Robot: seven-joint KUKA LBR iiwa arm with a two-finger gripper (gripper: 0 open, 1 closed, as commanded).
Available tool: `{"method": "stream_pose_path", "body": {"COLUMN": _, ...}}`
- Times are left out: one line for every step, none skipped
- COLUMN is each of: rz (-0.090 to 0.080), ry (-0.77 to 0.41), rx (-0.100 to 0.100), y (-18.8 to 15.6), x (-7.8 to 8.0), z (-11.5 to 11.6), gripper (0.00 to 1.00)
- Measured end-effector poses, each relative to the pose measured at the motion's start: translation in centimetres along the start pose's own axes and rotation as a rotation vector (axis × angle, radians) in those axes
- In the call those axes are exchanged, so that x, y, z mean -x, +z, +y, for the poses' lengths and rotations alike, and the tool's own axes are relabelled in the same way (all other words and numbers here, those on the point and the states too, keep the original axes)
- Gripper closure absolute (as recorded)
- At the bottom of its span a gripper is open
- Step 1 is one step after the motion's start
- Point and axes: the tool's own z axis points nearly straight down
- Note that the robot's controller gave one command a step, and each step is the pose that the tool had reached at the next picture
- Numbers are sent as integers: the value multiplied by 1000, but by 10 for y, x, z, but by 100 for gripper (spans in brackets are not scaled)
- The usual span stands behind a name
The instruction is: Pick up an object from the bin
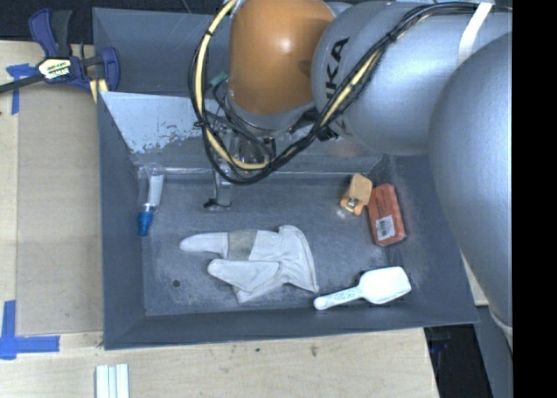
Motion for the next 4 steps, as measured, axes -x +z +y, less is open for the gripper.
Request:
{"method": "stream_pose_path", "body": {"rz": -5, "ry": -77, "rx": 0, "y": 35, "x": -25, "z": -7, "gripper": 0}}
{"method": "stream_pose_path", "body": {"rz": -4, "ry": -111, "rx": 1, "y": 94, "x": -26, "z": -39, "gripper": 0}}
{"method": "stream_pose_path", "body": {"rz": -4, "ry": -111, "rx": -1, "y": 118, "x": -59, "z": -49, "gripper": 0}}
{"method": "stream_pose_path", "body": {"rz": -6, "ry": -267, "rx": 0, "y": 117, "x": -71, "z": -38, "gripper": 0}}
